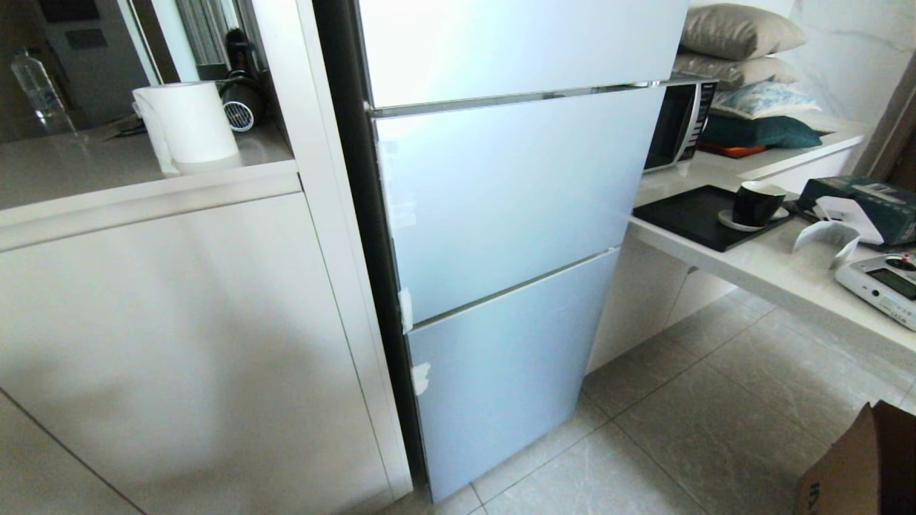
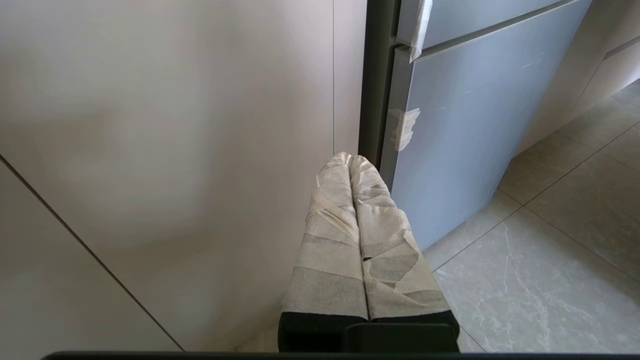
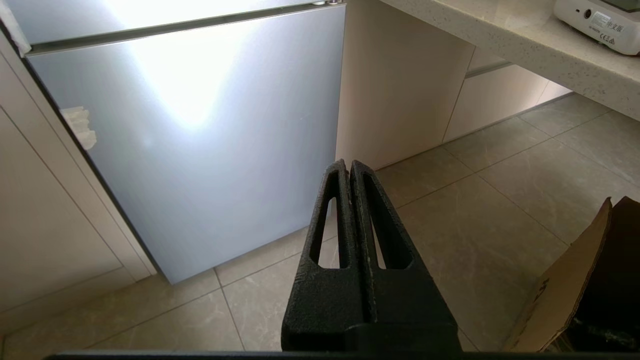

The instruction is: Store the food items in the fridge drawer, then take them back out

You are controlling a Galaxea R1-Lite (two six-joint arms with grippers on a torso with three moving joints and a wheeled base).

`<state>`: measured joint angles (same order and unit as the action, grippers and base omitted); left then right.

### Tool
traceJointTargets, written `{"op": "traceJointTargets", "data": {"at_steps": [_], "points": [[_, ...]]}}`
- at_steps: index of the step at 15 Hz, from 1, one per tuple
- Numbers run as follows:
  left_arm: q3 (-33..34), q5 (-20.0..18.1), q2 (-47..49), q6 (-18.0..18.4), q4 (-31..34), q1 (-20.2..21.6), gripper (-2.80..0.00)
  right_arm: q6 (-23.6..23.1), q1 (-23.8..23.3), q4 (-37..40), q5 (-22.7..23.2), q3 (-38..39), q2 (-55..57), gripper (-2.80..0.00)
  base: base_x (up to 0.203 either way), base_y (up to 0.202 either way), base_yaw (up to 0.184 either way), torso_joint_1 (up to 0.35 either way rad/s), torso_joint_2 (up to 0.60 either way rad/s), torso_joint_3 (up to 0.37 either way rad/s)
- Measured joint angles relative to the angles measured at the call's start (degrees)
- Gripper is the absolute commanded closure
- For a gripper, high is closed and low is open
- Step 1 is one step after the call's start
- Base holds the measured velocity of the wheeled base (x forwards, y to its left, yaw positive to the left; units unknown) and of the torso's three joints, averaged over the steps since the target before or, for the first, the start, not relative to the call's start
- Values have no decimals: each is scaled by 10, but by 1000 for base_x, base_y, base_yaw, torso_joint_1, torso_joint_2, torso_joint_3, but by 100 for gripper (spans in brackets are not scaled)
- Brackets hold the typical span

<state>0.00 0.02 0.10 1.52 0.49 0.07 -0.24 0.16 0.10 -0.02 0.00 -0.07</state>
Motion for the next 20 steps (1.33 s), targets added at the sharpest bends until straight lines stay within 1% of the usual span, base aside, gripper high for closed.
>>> {"op": "traceJointTargets", "data": {"at_steps": [2,3,5,6,7,9,11,13,14,17,19,20], "points": [[-6,0,0,-2,-2,0,0,0,0,0,0,0,0,0,0,0,0,0,0,0],[-30,-2,3,-7,-5,0,0,0,0,0,0,0,0,0,0,0,0,0,0,0],[-88,-16,34,-32,-6,-1,0,0,0,0,0,0,0,0,0,0,0,0,0,0],[-117,-27,66,-50,-8,-2,0,0,0,0,0,0,0,0,0,0,0,0,0,0],[-147,-43,110,-75,-13,-5,0,0,0,0,0,0,0,0,0,0,0,0,0,0],[-203,-79,217,-145,-39,-14,0,0,0,0,0,0,0,0,0,0,0,0,0,0],[-252,-104,345,-229,-97,-21,0,0,0,0,0,0,0,0,0,0,0,0,0,0],[-290,-116,468,-284,-174,-33,0,0,0,0,0,0,0,0,0,0,0,0,0,0],[-313,-118,532,-302,-213,-43,0,0,0,0,0,0,0,0,0,0,0,0,0,0],[-403,-111,712,-325,-299,-72,0,0,0,0,0,0,0,0,0,0,0,0,0,0],[-471,-84,813,-333,-347,-93,0,0,0,0,0,0,0,0,0,0,0,0,0,0],[-497,-59,853,-337,-366,-112,0,0,0,0,0,0,0,0,0,0,0,0,0,0]]}}
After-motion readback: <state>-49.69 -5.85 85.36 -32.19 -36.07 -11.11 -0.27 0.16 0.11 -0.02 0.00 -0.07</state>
